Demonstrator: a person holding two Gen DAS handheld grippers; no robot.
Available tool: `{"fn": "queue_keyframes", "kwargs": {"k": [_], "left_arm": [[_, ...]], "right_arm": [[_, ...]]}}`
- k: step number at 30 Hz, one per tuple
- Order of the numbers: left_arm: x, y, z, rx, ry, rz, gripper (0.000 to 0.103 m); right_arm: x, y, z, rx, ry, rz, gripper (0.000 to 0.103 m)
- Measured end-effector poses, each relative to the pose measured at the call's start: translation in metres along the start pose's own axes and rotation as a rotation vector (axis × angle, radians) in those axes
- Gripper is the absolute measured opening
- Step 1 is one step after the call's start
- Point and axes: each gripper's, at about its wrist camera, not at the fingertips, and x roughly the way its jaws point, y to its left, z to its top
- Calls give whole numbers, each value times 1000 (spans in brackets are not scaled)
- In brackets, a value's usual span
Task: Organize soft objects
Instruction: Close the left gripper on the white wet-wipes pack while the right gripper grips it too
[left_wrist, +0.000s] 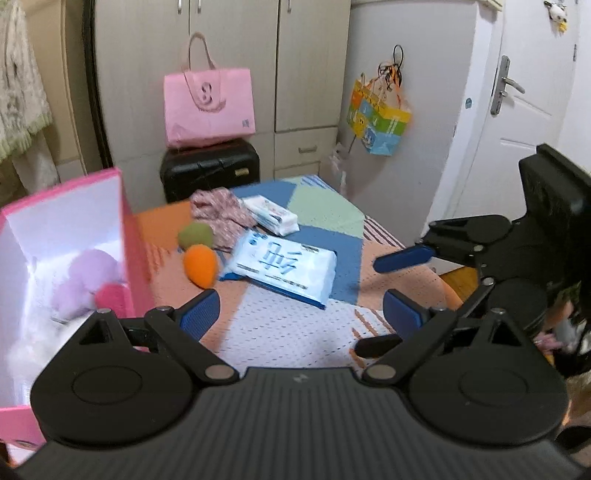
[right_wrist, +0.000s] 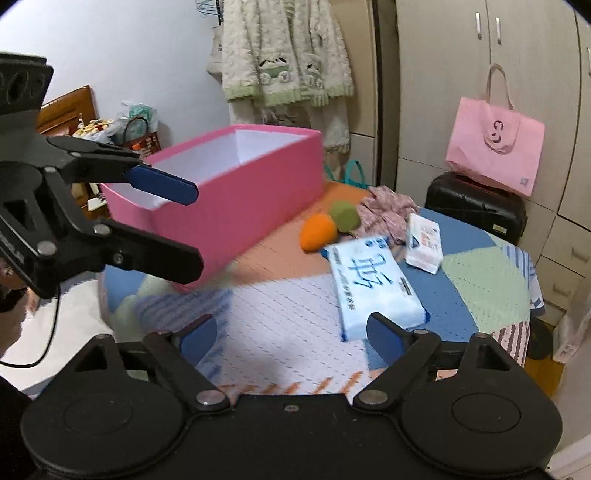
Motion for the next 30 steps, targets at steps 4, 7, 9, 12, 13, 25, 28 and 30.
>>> {"fn": "queue_keyframes", "kwargs": {"k": [4,7,9,12,13,25,28,30], "left_arm": [[14,9,2,-88,27,-84,96],[25,12,2,-128,30,-102,96],[35,13,0,-141,46,-109,95],[48,17,-2,-159,47,-98,94],[52,18,-2,-164,40,-86,94],[125,33,0,-307,56,-51,88],[132,38,-3,-341,57,-44,83],[136,38,-4,-349,63,-30,81]], "right_arm": [[16,-10,-11,-53,-38,-71,91],[30,-16,-17,-116,-17,-141,91],[35,-21,-18,-119,-18,-133,91],[41,-32,-18,-94,-33,-105,91],[44,-34,-17,-97,-41,-101,92],[81,-45,4,-220,-18,-96,93],[88,-52,7,-208,2,-81,93],[90,-57,7,-197,9,-75,92]]}}
